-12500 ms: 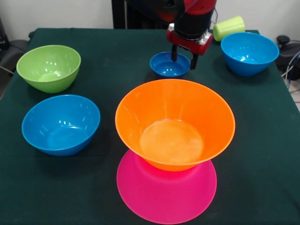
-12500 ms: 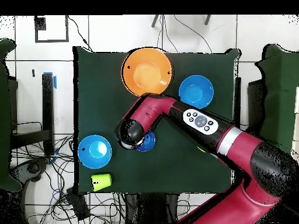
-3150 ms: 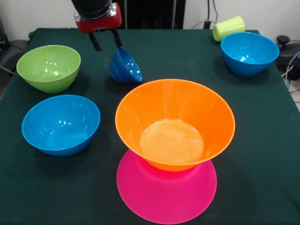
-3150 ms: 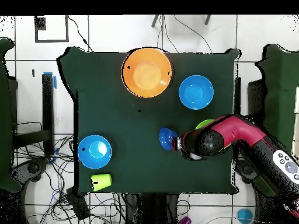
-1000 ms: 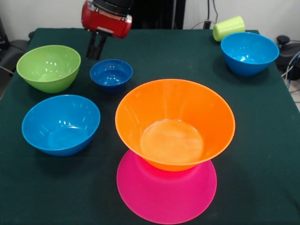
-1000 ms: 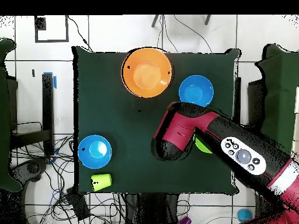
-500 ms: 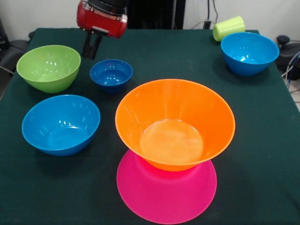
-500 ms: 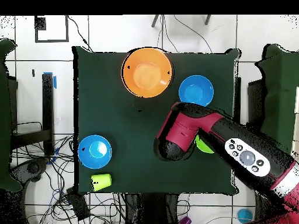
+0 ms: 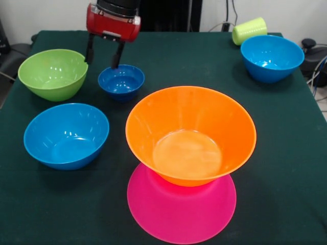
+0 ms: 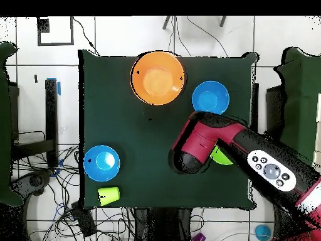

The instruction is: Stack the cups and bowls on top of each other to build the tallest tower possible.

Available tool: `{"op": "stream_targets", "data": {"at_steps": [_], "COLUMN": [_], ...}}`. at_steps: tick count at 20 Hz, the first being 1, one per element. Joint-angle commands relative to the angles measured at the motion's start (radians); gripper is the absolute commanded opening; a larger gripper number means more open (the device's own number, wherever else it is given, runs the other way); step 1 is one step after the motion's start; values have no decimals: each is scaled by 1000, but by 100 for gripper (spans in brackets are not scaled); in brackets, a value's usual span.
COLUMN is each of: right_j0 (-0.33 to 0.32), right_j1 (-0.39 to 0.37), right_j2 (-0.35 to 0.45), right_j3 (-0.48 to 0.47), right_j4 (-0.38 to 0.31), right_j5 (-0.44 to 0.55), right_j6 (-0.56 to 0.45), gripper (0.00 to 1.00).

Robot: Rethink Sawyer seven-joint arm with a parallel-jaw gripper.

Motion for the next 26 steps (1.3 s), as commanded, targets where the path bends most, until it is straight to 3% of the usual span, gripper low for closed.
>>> {"op": "stream_targets", "data": {"at_steps": [1,11,18,20,23,26], "right_j0": [-31,-42,-42,-40,-55,-56], "right_j1": [137,146,153,144,154,163], "right_j2": [-94,-97,-110,-114,-144,-156], "right_j3": [16,26,34,32,25,31], "right_j4": [115,170,162,164,174,161], "right_j5": [-113,-137,-151,-138,-122,-137], "right_j6": [-4,-49,-47,-1,217,244], "gripper": [100,100,100,100,100,100]}}
